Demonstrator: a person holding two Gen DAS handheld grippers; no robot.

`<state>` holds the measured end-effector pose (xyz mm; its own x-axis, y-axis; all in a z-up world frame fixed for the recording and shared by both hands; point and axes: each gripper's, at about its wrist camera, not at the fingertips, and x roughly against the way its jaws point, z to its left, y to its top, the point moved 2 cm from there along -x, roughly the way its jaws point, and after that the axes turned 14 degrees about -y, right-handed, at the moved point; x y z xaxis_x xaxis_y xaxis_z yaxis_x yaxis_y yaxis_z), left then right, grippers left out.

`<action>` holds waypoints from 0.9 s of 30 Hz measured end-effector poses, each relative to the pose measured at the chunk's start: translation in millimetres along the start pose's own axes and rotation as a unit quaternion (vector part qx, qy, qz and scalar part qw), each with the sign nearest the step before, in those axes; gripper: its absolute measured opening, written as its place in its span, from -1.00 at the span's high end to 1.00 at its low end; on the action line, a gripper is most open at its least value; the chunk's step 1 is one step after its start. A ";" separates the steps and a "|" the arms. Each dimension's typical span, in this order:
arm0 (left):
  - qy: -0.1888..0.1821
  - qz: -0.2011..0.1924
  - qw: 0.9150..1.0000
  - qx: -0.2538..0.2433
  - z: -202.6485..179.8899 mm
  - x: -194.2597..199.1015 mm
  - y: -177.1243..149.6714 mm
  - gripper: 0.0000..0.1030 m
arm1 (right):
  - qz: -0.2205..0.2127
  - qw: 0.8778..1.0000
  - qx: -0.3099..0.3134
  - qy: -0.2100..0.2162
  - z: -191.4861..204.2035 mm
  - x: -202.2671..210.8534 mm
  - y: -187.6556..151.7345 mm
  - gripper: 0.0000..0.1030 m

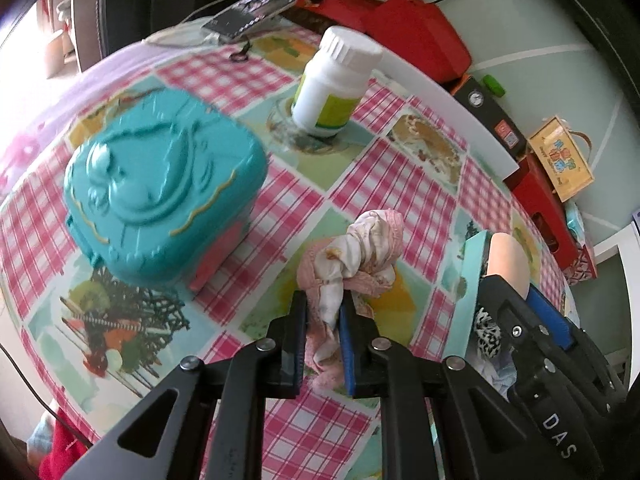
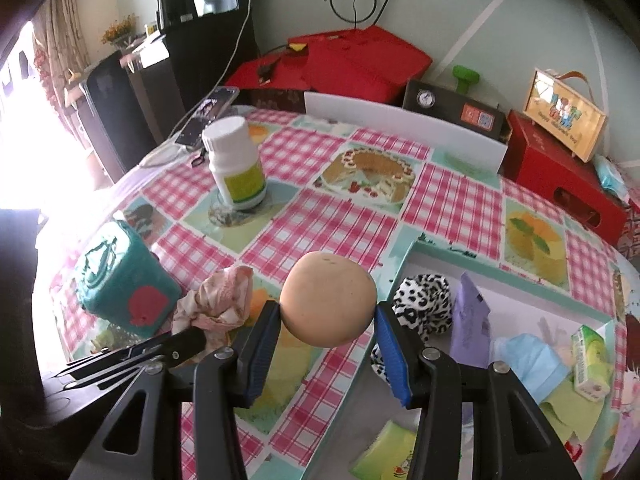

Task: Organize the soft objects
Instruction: 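Carry the pink cloth in the left tool while the right tool carries the ball over the tray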

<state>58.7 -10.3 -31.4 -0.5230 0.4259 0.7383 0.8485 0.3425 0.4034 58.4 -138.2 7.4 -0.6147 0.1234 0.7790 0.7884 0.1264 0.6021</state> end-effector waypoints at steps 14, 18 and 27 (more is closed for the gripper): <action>-0.034 -0.108 0.988 -0.108 -44.9 42.7 19.7 0.70 | -0.067 0.995 -0.058 -0.040 -33.8 43.5 14.1 0.00; -0.048 -0.130 0.981 -0.136 -56.9 51.2 22.0 0.70 | -0.079 0.992 -0.071 -0.070 -49.2 59.8 16.8 0.00; -0.095 -0.138 0.968 -0.187 -84.0 63.9 13.6 0.70 | -0.068 0.978 -0.147 -0.130 -110.9 82.5 5.6 0.00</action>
<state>43.6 -48.8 66.6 -0.7085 0.5205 0.4764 0.6266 0.1535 0.7641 14.8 -236.4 94.5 -0.6692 0.3761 0.6409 0.6486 -0.1253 0.7508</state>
